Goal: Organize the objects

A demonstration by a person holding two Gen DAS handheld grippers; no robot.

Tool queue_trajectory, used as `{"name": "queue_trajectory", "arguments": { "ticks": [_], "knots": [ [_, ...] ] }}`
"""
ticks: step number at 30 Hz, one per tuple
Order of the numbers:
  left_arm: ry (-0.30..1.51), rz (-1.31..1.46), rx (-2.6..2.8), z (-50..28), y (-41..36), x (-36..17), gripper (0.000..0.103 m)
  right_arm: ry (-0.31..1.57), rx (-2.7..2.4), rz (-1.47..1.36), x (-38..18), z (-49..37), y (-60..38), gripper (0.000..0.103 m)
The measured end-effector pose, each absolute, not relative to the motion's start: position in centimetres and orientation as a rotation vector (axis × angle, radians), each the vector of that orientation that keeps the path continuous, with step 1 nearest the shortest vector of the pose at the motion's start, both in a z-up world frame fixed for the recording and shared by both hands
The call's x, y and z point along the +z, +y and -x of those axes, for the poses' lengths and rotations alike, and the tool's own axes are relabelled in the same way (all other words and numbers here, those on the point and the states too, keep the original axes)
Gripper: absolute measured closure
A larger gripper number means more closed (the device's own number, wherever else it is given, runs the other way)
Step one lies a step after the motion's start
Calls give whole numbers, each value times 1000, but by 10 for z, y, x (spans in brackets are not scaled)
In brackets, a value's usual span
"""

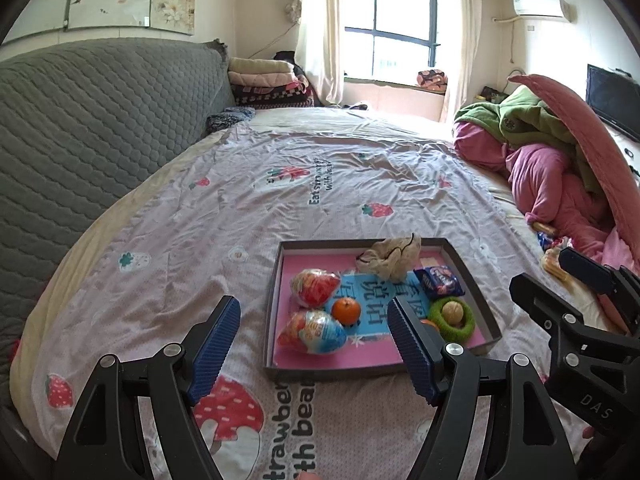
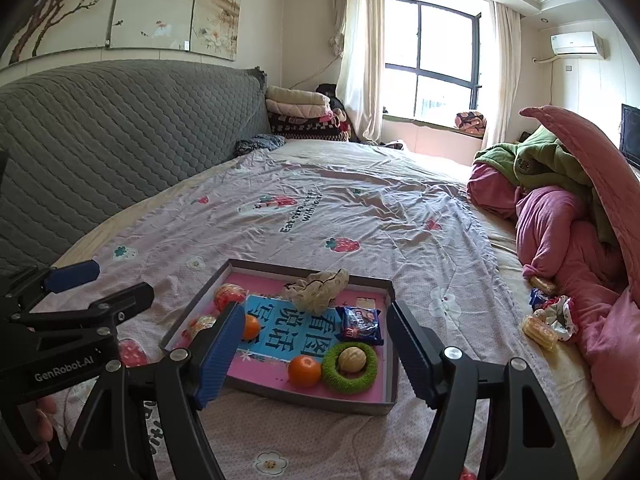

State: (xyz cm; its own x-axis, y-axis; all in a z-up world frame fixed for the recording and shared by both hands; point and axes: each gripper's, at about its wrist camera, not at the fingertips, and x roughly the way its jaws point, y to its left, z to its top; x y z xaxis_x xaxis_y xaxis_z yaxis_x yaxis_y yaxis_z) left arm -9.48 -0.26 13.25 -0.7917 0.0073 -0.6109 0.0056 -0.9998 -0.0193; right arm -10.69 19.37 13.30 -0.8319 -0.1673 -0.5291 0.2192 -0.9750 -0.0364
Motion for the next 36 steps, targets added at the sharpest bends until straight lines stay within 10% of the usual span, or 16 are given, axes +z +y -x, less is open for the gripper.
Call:
{"name": "queue_trajectory", "arguments": {
  "ticks": [36],
  "knots": [
    [0,1073,3019,51,-3,94,26,114,-2838,-749,107,54,187,28]
  ]
}}
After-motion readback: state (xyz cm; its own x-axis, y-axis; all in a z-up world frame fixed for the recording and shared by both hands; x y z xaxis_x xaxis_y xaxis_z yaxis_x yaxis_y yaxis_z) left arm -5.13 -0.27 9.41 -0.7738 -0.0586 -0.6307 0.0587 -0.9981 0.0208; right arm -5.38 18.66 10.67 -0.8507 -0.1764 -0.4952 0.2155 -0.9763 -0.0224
